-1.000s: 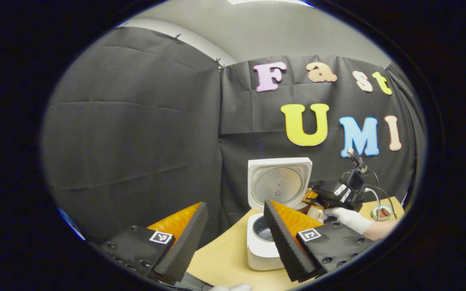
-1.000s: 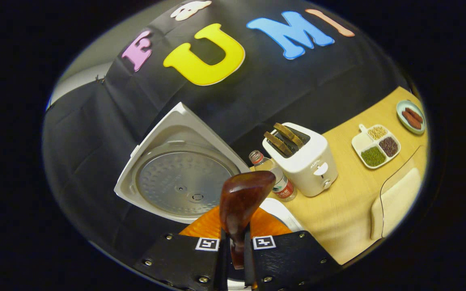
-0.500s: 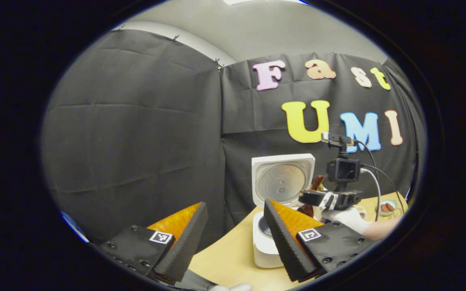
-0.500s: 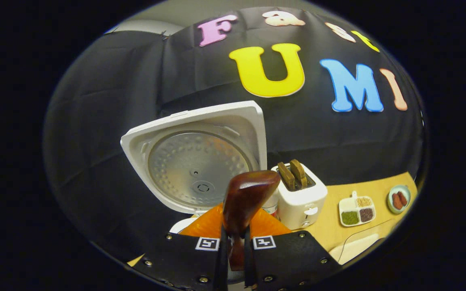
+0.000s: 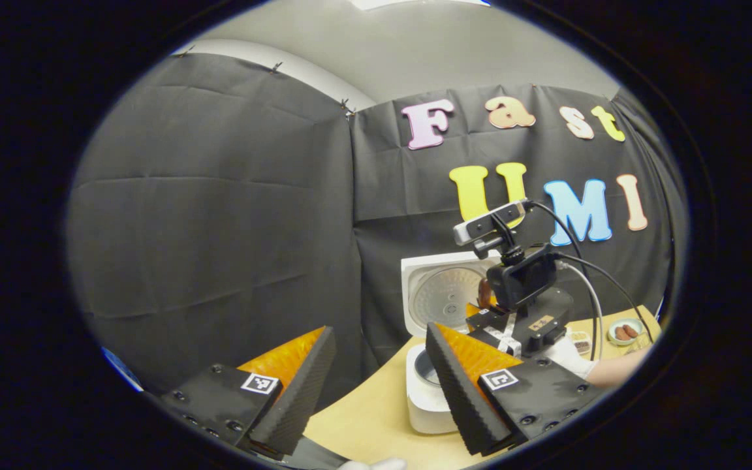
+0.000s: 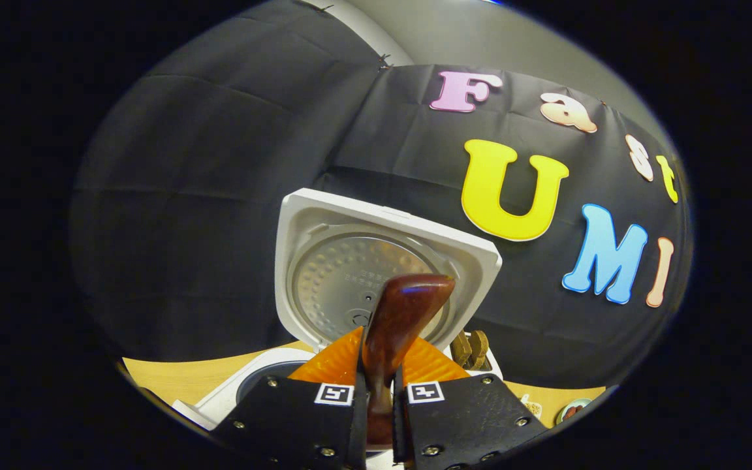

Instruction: Close the left gripper, press the button to open the rice cooker; take a wooden spoon from the chopstick holder with the right hand, scoop a spoonful of rice and pour it into the rice cooker, then put the wooden spoon back into the chopstick holder.

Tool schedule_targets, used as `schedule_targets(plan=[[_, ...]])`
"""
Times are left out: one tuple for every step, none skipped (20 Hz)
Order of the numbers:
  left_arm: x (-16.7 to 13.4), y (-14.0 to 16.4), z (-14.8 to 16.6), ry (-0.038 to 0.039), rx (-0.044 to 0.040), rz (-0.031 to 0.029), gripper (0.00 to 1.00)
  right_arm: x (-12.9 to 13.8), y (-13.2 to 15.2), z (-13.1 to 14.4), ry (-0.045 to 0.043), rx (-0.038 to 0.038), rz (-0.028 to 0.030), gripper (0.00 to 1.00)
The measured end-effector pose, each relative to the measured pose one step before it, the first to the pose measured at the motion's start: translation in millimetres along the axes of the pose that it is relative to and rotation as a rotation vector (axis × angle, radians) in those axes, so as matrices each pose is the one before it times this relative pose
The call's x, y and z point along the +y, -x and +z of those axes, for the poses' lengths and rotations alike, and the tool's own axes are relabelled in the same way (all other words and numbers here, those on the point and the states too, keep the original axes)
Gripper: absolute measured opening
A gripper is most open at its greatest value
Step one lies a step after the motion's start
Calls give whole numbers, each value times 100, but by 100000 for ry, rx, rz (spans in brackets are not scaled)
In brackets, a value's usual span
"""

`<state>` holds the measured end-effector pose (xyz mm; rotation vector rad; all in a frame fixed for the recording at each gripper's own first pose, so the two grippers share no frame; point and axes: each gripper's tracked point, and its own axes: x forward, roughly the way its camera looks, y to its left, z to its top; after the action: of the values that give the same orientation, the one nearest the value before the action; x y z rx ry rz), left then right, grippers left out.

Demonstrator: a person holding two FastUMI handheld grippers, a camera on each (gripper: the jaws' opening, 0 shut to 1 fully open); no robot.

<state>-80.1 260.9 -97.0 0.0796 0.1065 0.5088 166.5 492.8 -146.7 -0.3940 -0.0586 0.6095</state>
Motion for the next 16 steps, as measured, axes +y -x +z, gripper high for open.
schedule_targets(plan=[[2,175,-108,-278,155,-11,100,385,56,275,1141,-1158,901,16],[-253,16,77,234,-72,-124,100,-18,255,142,1239,-733,248,16],[-198,-28,81,207,141,-232,100,148,-115,-294,-1540,606,859,16],[-85,83,-29,109,-51,81,100,-209,176,-166,-3457,1035,654,16],[-139,57,193,-32,-84,-271,97,-297,220,-406,-5790,1918,314,16],[-103,15,86,222,-21,-161,97,-300,292,-188,-7122,1106,710,16],[-69,44,30,373,99,-174,97,-399,196,-112,-7864,872,828,16],[-134,78,-154,163,284,-260,98,-377,401,205,-9617,390,1362,16],[-181,66,118,383,225,-173,98,-301,-52,587,-10887,542,1214,16],[-219,4,-31,99,253,-450,99,-330,159,399,-10516,1104,399,16],[-241,50,138,-63,-251,-334,99,-542,-20,318,-10468,1013,553,16],[-241,93,212,-145,-229,-444,100,-745,275,463,-6992,590,-45,16],[-355,159,336,-179,-657,-685,100,-478,411,677,-4797,-443,-103,16],[-308,139,274,-274,-794,-674,100,-700,421,653,-2939,-391,-1046,16],[-567,77,250,-142,-579,-1050,100,-492,725,698,-950,-897,-435,16],[-651,42,304,54,-392,-1255,100,-1077,546,965,-759,-1296,-1992,16]])
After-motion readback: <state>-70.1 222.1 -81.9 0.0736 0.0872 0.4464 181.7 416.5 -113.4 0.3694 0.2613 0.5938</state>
